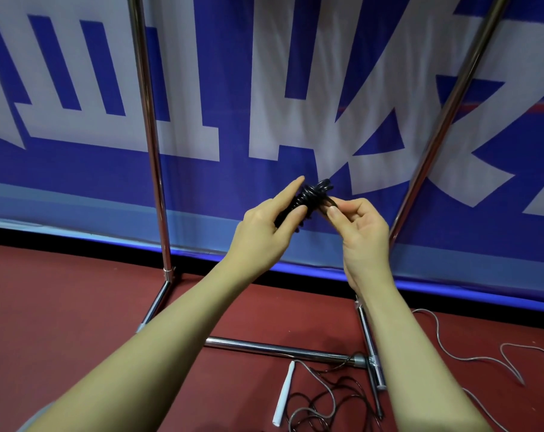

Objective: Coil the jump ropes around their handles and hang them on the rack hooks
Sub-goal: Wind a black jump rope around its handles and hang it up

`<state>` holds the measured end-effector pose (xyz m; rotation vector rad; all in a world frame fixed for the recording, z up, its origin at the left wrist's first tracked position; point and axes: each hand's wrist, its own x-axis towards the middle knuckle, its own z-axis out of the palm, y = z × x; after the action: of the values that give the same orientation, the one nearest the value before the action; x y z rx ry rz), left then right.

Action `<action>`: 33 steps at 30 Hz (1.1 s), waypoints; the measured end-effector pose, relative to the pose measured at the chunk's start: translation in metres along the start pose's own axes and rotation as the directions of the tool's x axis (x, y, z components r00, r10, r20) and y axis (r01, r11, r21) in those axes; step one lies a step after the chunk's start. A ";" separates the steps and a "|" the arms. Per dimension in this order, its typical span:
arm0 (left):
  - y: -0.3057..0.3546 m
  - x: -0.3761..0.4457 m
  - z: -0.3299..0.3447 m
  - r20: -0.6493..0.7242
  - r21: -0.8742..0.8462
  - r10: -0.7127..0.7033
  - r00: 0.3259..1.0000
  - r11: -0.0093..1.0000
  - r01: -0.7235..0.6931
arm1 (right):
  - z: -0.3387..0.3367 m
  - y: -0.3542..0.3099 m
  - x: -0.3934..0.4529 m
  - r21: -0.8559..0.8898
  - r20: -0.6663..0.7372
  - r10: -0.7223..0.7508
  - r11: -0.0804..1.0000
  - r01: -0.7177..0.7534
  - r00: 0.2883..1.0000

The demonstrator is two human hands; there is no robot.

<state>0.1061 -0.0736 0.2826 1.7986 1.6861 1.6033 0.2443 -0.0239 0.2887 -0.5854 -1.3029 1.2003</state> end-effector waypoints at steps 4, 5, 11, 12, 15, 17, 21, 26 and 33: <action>0.001 -0.003 0.004 0.058 -0.085 -0.014 0.998 0.996 0.019 | 0.000 0.004 0.001 0.083 -0.023 0.090 0.993 -0.088 0.996; 0.000 -0.003 0.004 0.059 -0.057 -0.011 0.998 0.998 0.014 | 0.000 0.004 0.000 0.092 -0.013 0.099 0.991 -0.097 0.995; 0.000 -0.001 0.006 0.011 0.413 0.016 1.000 0.910 -0.019 | 0.001 0.002 -0.001 0.057 -0.006 0.091 0.994 -0.091 0.996; 0.000 -0.001 0.007 -0.014 0.450 0.038 0.999 0.893 -0.028 | 0.002 0.003 -0.001 0.048 -0.009 0.087 0.995 -0.087 0.996; 0.000 0.001 0.007 -0.036 0.515 0.167 0.985 0.848 -0.125 | 0.006 0.003 -0.001 0.048 -0.017 0.074 0.996 -0.073 0.997; -0.004 0.002 0.006 0.008 0.546 0.184 0.983 0.823 -0.158 | 0.007 0.003 0.000 0.038 -0.016 0.071 0.997 -0.071 0.997; -0.009 0.001 0.004 0.008 0.594 0.296 0.955 0.767 -0.242 | 0.006 0.004 -0.002 -0.004 -0.016 0.077 0.997 -0.077 0.997; -0.014 0.003 0.003 -0.012 0.635 0.340 0.941 0.729 -0.255 | 0.009 0.002 -0.002 0.000 -0.009 0.076 0.997 -0.076 0.997; -0.004 0.001 0.000 -0.041 0.198 0.114 0.993 0.975 -0.104 | 0.012 0.002 -0.003 -0.030 -0.046 0.016 0.999 -0.018 0.999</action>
<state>0.1036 -0.0715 0.2798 1.9895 1.8568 1.5892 0.2327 -0.0292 0.2887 -0.6431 -1.2816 1.1766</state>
